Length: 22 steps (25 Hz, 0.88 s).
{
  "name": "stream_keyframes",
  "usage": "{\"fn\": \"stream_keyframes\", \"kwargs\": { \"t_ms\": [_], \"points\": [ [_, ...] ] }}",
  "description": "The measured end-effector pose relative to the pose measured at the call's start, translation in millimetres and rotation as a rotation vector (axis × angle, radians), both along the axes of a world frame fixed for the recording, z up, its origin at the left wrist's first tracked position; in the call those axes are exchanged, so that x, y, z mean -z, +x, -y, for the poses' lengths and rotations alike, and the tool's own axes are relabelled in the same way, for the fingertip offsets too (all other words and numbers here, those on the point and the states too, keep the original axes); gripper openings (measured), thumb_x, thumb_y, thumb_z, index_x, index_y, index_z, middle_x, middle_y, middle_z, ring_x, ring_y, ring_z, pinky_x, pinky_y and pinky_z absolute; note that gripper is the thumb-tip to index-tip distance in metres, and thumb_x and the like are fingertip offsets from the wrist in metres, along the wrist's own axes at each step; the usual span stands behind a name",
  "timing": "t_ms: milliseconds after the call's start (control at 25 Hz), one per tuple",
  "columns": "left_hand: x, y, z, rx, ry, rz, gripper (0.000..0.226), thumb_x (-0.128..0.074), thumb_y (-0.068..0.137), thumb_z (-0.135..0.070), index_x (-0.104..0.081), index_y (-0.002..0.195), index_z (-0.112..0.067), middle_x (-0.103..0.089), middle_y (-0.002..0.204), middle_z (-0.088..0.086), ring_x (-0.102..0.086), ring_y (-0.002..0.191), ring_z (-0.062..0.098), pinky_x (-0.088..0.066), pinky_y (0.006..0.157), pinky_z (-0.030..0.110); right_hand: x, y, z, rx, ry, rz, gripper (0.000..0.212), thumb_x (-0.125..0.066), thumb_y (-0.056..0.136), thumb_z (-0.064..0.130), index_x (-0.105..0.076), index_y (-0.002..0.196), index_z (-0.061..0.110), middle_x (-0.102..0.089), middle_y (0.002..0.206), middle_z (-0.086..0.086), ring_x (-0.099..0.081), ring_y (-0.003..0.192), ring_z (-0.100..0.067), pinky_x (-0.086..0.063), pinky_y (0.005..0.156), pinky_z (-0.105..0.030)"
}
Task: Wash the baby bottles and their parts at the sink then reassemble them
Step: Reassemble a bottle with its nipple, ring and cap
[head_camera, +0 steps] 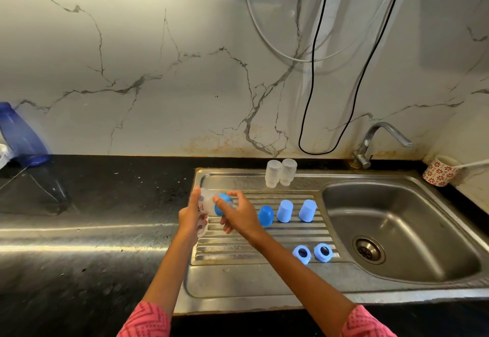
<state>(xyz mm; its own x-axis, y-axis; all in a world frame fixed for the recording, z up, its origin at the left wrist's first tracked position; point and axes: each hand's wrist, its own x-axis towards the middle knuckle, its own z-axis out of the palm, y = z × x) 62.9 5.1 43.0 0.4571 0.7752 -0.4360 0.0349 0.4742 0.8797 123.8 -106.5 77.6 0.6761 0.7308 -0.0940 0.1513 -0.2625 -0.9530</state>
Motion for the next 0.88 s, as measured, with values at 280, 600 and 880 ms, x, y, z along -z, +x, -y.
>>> {"fn": "stream_keyframes", "kwargs": {
  "t_ms": [280, 600, 880],
  "points": [
    [-0.4, -1.3, 0.3, -0.053, -0.109, -0.005, 0.056, -0.058, 0.081, -0.058, -0.061, 0.104, -0.007, -0.061, 0.08, 0.009, -0.056, 0.07, 0.015, -0.044, 0.062, 0.024, 15.9, 13.6, 1.7, -0.071, -0.025, 0.697, 0.048, -0.064, 0.086, 0.044, -0.059, 0.113, 0.004, -0.063, 0.087, -0.003, -0.049, 0.065, 0.0, -0.036, 0.059, -0.004],
    [11.9, -65.7, -20.6, -0.096, -0.19, -0.132, 0.059, -0.041, 0.09, -0.061, -0.06, 0.096, -0.005, -0.061, 0.08, 0.008, -0.039, 0.053, 0.01, -0.031, 0.041, 0.018, 27.9, -1.6, -39.4, -0.184, 0.083, 0.265, 0.042, -0.079, 0.075, 0.029, -0.063, 0.108, 0.007, -0.068, 0.097, -0.004, -0.067, 0.084, -0.014, -0.057, 0.073, -0.02],
    [15.5, -124.5, -42.6, -0.386, -0.126, 0.054, 0.03, -0.04, 0.096, -0.002, -0.047, 0.117, -0.022, -0.054, 0.106, 0.012, -0.05, 0.066, 0.014, -0.036, 0.035, 0.011, 35.9, -31.1, -117.3, -0.335, -0.189, 0.555, 0.05, -0.078, 0.072, 0.041, -0.065, 0.101, 0.003, -0.066, 0.097, -0.01, -0.057, 0.081, -0.017, -0.047, 0.073, -0.027]
  ]
}}
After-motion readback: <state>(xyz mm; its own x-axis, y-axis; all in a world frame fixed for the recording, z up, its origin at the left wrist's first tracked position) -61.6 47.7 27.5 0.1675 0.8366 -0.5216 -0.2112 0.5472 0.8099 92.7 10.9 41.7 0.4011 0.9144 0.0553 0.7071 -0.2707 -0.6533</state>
